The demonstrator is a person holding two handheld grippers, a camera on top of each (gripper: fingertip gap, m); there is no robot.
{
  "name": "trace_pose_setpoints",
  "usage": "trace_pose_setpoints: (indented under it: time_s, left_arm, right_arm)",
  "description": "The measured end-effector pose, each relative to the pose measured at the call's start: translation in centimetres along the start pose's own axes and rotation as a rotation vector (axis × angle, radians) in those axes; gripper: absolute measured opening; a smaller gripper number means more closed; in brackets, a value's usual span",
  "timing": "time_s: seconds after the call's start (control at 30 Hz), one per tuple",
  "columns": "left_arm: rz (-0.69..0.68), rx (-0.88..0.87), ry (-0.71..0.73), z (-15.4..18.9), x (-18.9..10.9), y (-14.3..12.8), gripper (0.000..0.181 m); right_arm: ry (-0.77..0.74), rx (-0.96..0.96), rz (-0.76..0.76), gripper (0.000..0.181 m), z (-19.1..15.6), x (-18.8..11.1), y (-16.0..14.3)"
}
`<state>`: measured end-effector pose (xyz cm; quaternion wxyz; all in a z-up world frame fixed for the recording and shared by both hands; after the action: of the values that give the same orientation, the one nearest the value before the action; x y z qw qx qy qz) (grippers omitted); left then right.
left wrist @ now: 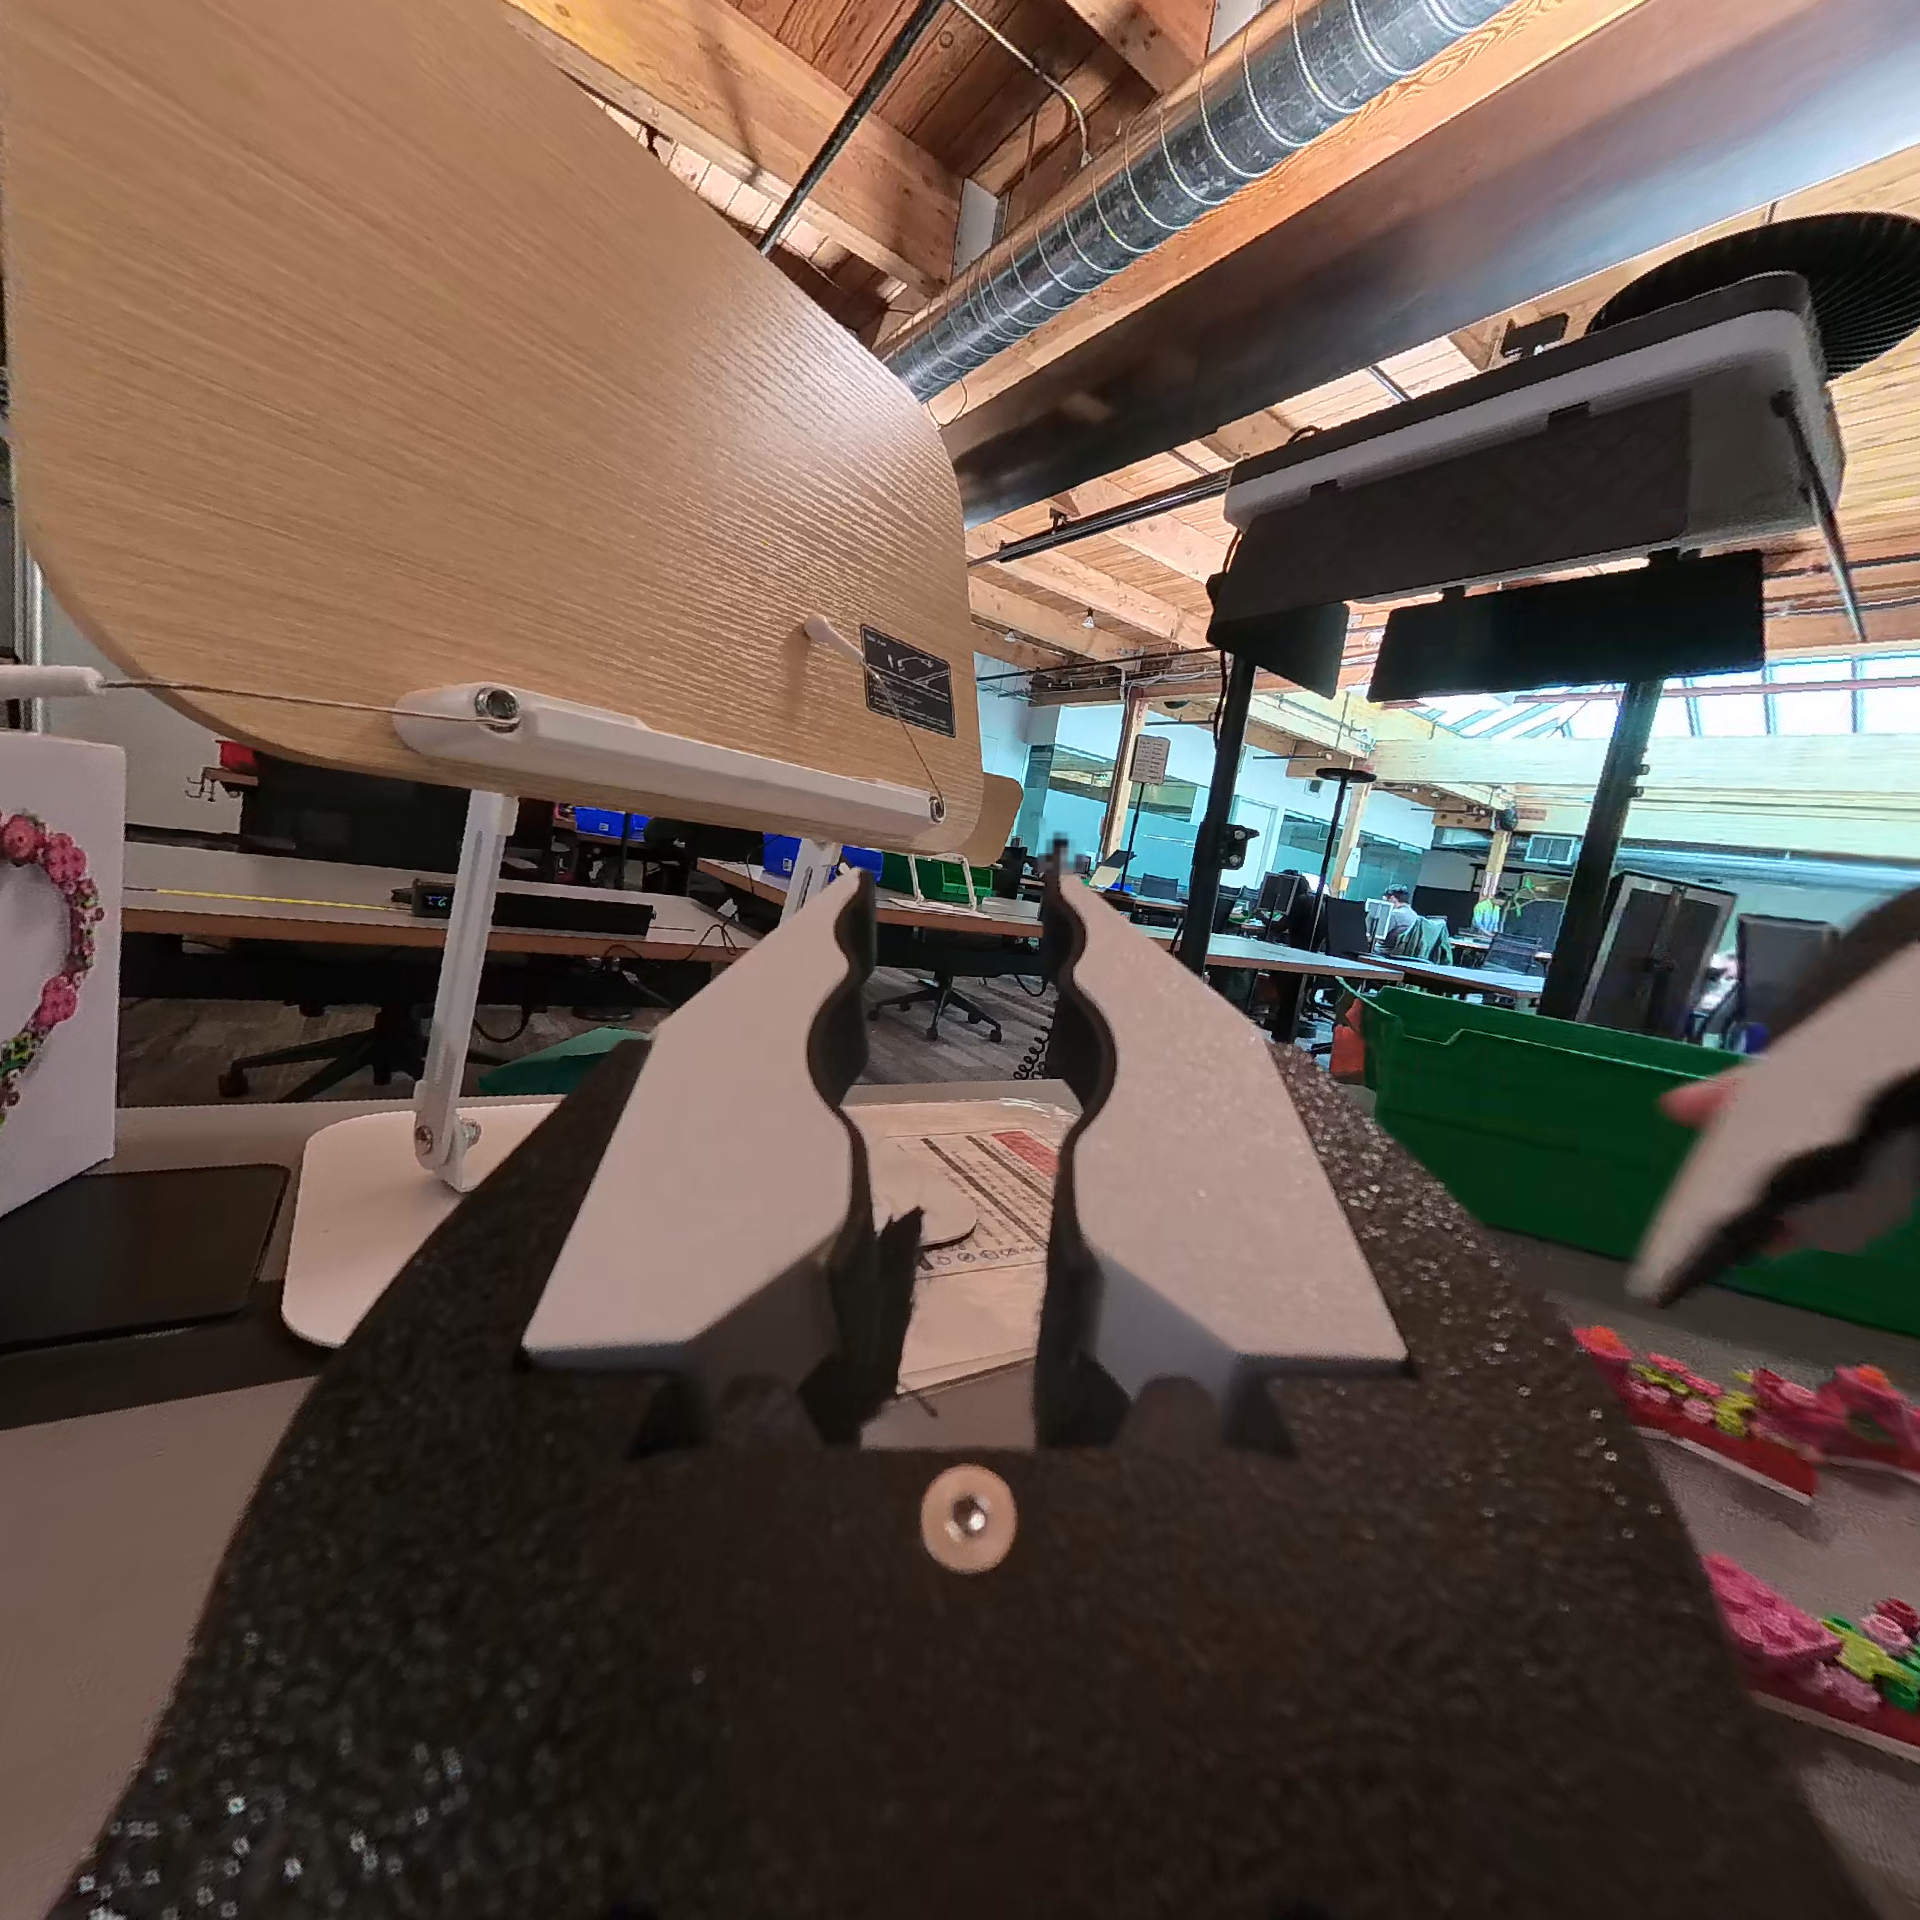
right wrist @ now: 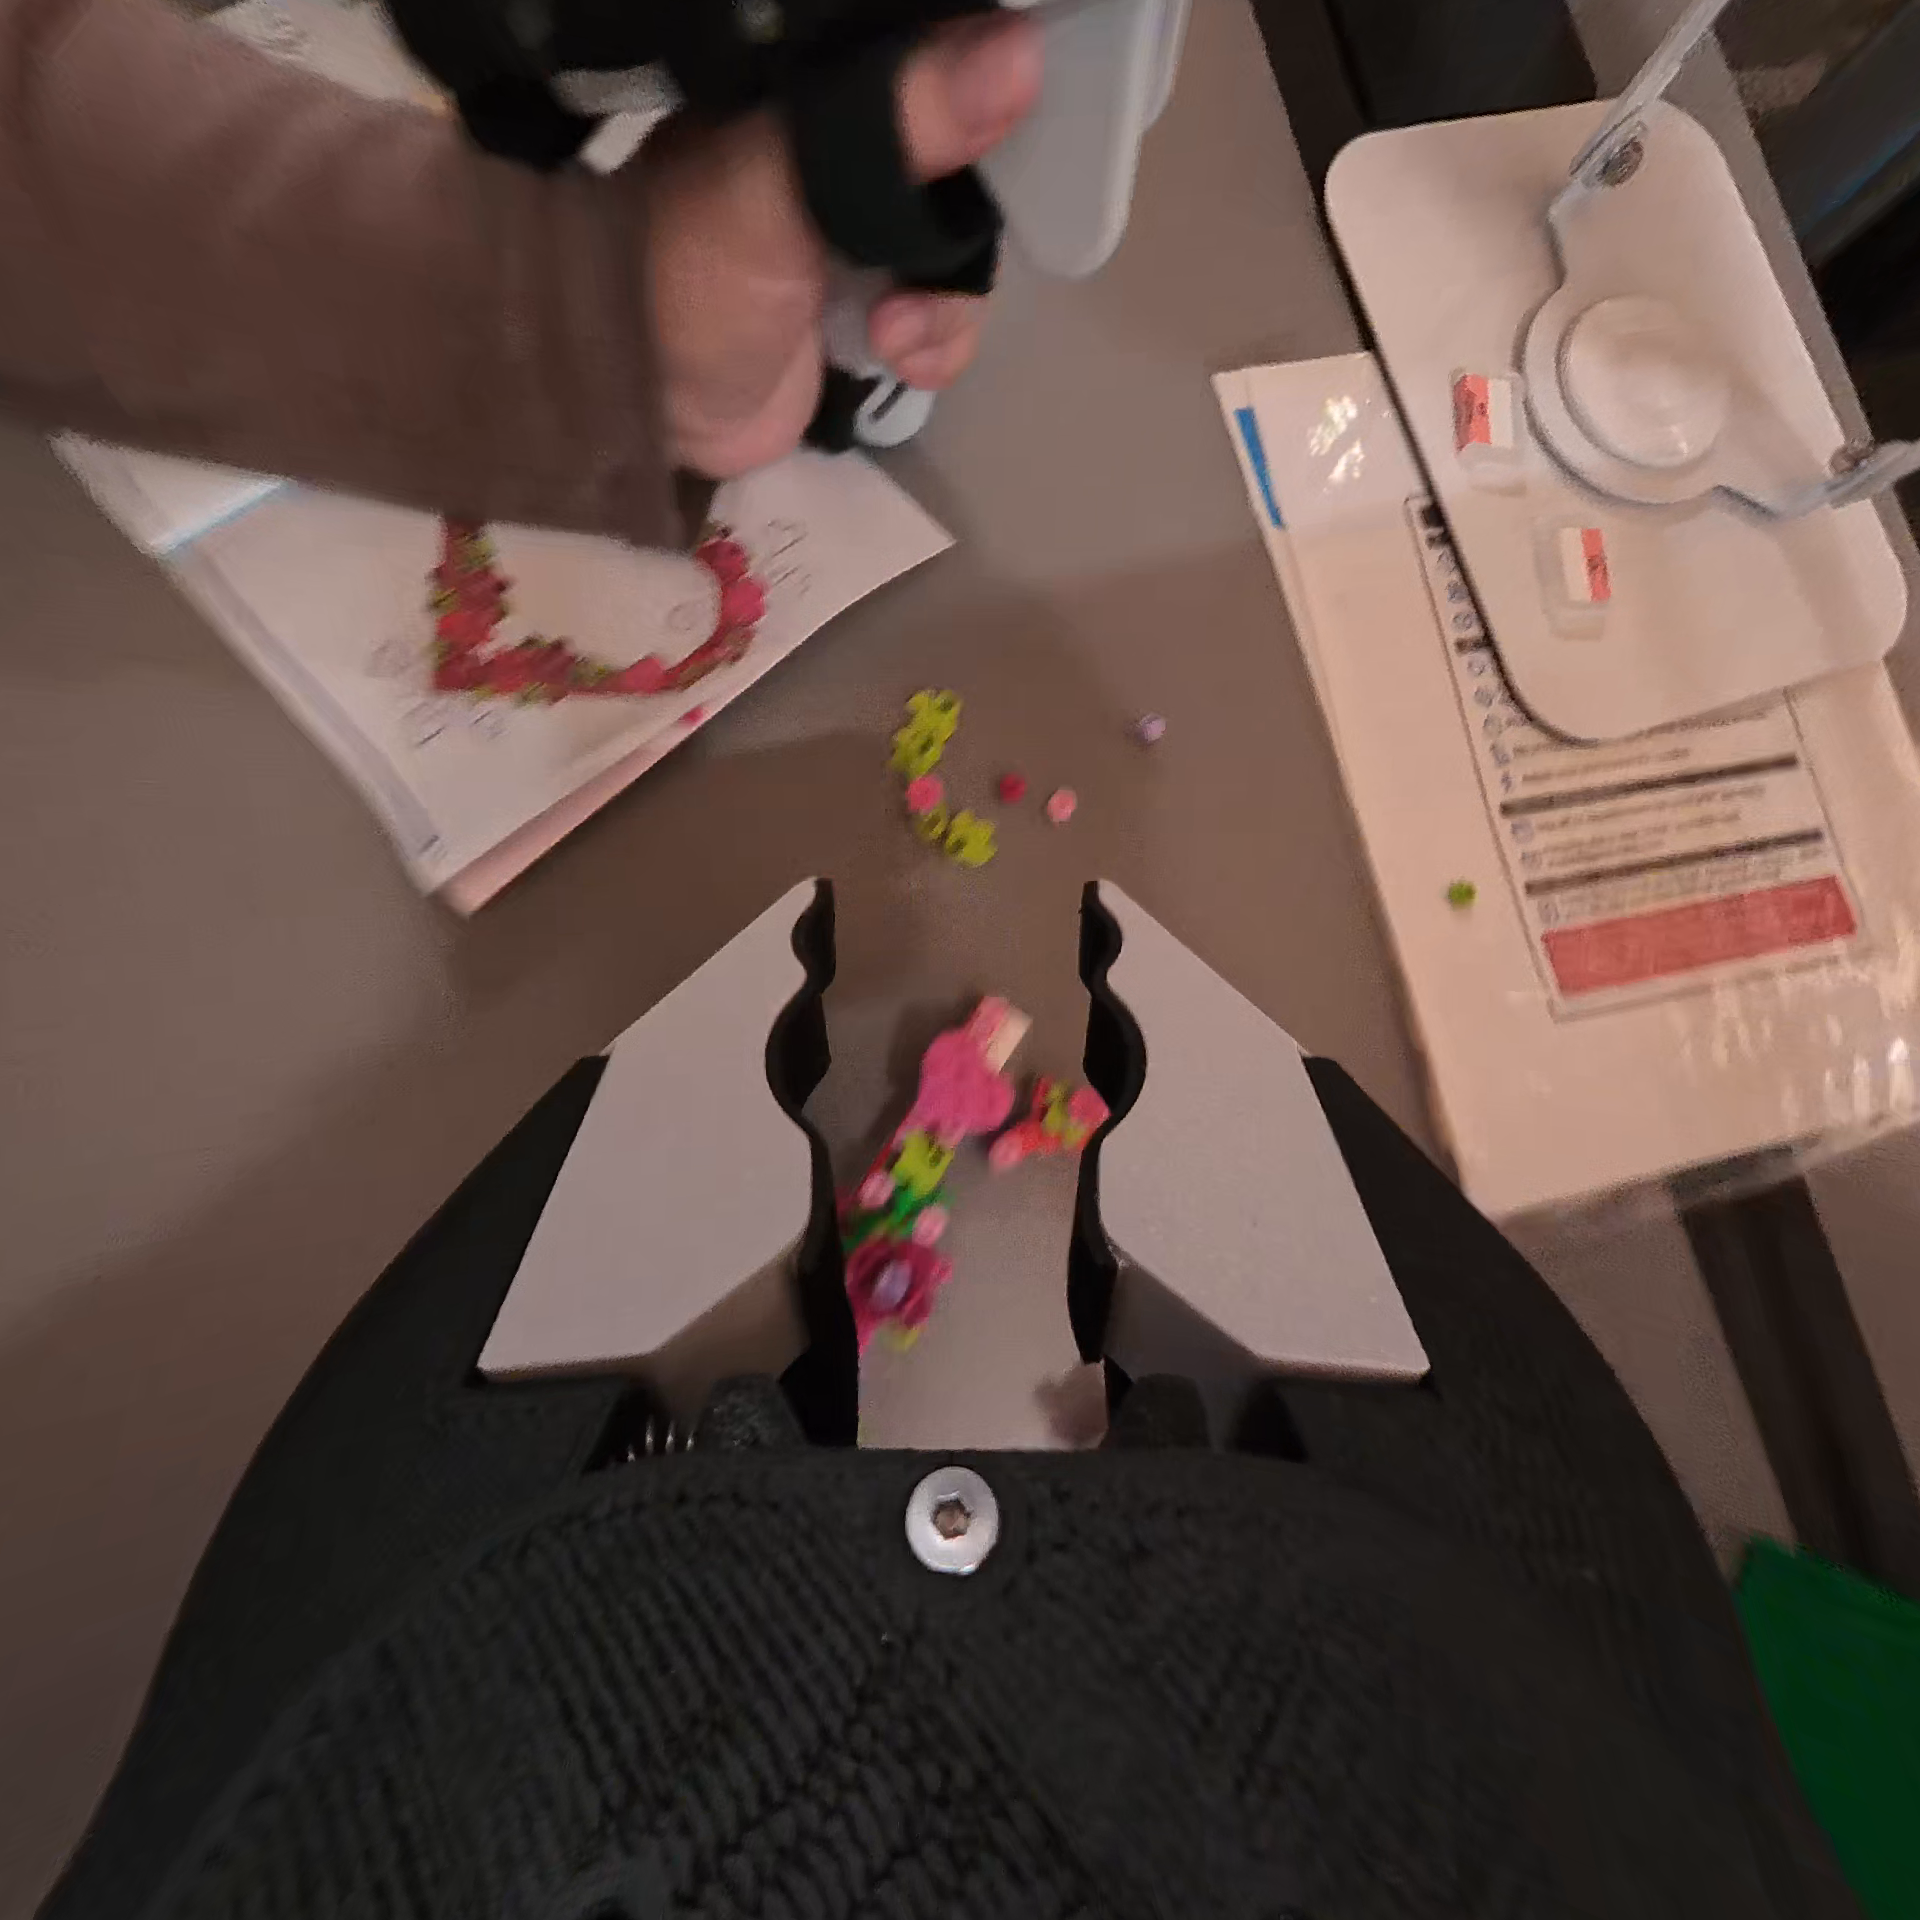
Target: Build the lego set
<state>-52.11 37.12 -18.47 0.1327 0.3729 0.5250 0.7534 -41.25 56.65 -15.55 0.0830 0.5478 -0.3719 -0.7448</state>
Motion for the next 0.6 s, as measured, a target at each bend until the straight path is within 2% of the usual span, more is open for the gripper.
trace_pose_setpoints:
  time_s: [0.13, 0.23, 0.37, 0.5, 0.6]
  left_arm:
    - [0.001, 0.012, -0.008, 0.2, 0.0, 0.0, 0.030]
    - [0.000, 0.024, -0.006, 0.3, 0.0, 0.0, 0.030]
    - [0.000, 0.029, -0.011, 0.4, -0.1, 0.0, 0.030]
    - [-0.002, 0.028, -0.016, 0.4, -0.1, 0.0, 0.030]
    - [-0.005, 0.030, -0.020, 0.5, 0.0, -0.1, 0.030]
  right_arm:
    - [0.028, 0.036, 0.001, 0.044, -4.2, -4.8, -4.9]
    - [-0.019, 0.066, -0.058, 0.045, -6.3, -6.3, -8.6]
    - [-0.077, 0.108, -0.067, 0.050, -7.9, -6.3, -11.0]
    - [-0.122, 0.076, -0.061, 0.057, -9.2, -5.2, -11.5]
    - [-0.145, 0.022, -0.078, 0.055, -9.1, -4.7, -11.5]
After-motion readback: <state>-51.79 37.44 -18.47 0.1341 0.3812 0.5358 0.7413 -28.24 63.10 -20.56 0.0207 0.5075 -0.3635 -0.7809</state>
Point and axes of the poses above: each gripper's, where its closed fingertips meet, x out along the fingers, y out of its top, z = x × y across the jaws, the point moved 9 cm from there along -x, back along the fingers, and after that the axes turned 1 degree about y, right-handed, at the moved point
